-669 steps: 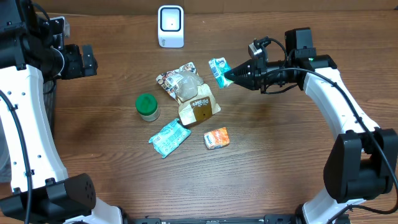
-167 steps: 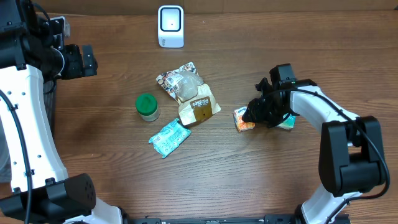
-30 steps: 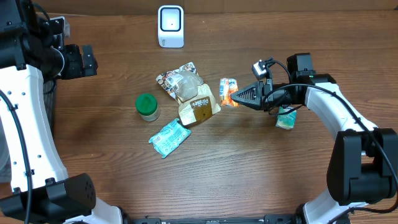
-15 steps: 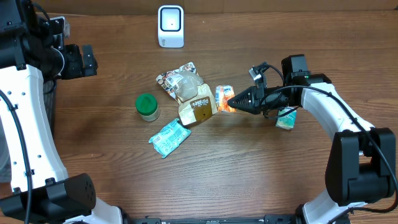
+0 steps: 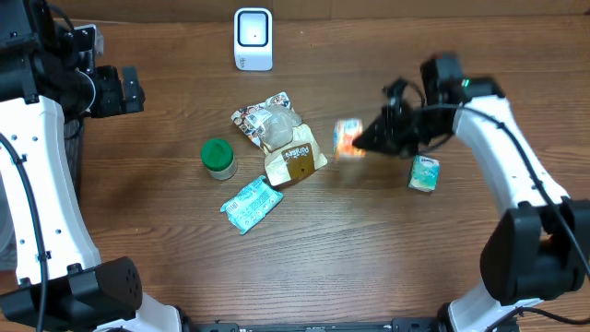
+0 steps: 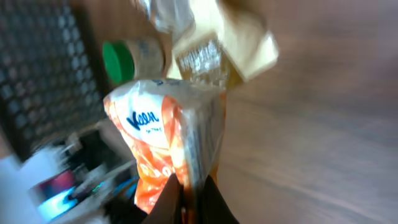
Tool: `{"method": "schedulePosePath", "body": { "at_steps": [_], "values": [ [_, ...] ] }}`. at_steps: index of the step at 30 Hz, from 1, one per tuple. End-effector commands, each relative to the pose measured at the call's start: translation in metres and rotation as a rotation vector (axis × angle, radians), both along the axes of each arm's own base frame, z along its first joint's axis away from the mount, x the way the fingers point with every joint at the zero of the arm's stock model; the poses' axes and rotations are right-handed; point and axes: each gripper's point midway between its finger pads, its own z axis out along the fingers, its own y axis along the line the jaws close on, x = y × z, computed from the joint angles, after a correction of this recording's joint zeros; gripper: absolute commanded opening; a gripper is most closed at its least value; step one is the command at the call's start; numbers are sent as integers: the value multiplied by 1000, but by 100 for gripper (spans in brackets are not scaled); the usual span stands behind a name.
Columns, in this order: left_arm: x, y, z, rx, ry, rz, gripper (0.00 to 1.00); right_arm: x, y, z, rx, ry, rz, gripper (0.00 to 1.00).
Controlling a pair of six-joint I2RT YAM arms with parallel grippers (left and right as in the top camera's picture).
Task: Scan the item barcode
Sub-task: 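Carry the orange pack back and hold it under the scanner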
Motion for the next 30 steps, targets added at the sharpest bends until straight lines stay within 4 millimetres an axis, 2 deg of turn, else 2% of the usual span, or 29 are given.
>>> {"method": "schedulePosePath", "body": {
  "at_steps": [1, 5, 7, 9, 11, 16, 21, 25, 30],
  "values": [
    [0, -2, -1, -1, 1, -24, 99, 34, -16, 49, -248, -201, -64, 4],
    [0, -2, -1, -1, 1, -24, 99, 65, -15, 110, -378, -396, -147, 4],
    [0, -2, -1, -1, 1, -24, 100, 80, -14, 131, -439, -491, -179, 4],
    [0, -1, -1, -1, 1, -24, 100, 95, -12, 144, -496, -570, -209, 4],
    [0, -2, -1, -1, 1, -24, 99, 113, -7, 146, -557, -641, -238, 4],
    [0, -2, -1, -1, 1, -24, 99, 156, 16, 123, -704, -770, -216, 4],
    [0, -2, -1, -1, 1, -24, 100, 206, 52, 89, -881, -965, -94, 4],
    [0, -2, -1, -1, 1, -24, 99, 242, 93, 67, -985, -1169, 41, 4],
    [0, -2, -1, -1, 1, -24, 100, 267, 140, 38, -1084, -1385, 246, 4]
  ]
}}
